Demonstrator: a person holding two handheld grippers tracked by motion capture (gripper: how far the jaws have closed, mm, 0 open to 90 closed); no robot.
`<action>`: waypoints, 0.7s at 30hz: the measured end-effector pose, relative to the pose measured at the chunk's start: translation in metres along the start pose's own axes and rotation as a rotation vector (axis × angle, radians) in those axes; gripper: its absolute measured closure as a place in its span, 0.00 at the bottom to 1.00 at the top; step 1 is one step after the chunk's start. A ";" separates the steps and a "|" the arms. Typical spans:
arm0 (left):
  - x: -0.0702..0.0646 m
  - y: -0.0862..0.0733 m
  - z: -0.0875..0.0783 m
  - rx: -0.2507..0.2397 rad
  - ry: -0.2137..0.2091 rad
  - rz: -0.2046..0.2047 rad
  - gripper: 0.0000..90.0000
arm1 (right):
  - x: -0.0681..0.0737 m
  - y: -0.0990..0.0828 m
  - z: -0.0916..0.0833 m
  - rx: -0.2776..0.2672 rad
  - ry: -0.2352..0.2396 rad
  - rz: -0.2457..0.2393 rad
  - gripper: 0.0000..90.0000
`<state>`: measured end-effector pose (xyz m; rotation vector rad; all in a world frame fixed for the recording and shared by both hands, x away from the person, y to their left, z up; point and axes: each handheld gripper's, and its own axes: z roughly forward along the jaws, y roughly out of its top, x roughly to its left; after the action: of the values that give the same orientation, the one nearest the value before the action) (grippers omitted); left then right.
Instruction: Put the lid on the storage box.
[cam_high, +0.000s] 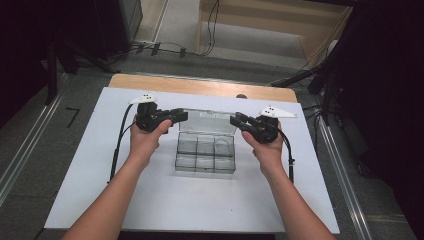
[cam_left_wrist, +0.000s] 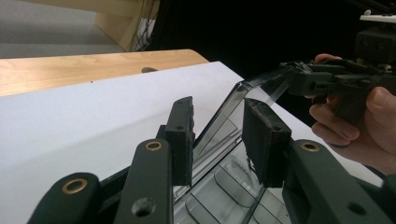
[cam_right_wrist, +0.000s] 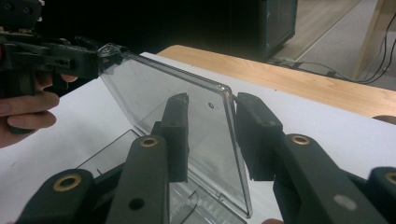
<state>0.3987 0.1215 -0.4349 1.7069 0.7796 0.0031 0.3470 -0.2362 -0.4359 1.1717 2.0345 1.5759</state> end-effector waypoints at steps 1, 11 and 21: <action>0.000 0.000 -0.001 0.002 -0.002 0.003 0.71 | 0.001 -0.001 -0.001 -0.001 0.001 -0.005 0.71; -0.014 -0.003 -0.012 0.049 0.047 0.046 0.50 | 0.005 -0.005 -0.004 -0.018 -0.003 -0.031 0.70; -0.018 -0.027 -0.027 0.036 0.064 -0.014 0.84 | 0.012 -0.009 -0.009 -0.019 -0.006 -0.060 0.69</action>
<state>0.3607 0.1387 -0.4433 1.7426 0.8434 0.0342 0.3297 -0.2340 -0.4378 1.0970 2.0275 1.5585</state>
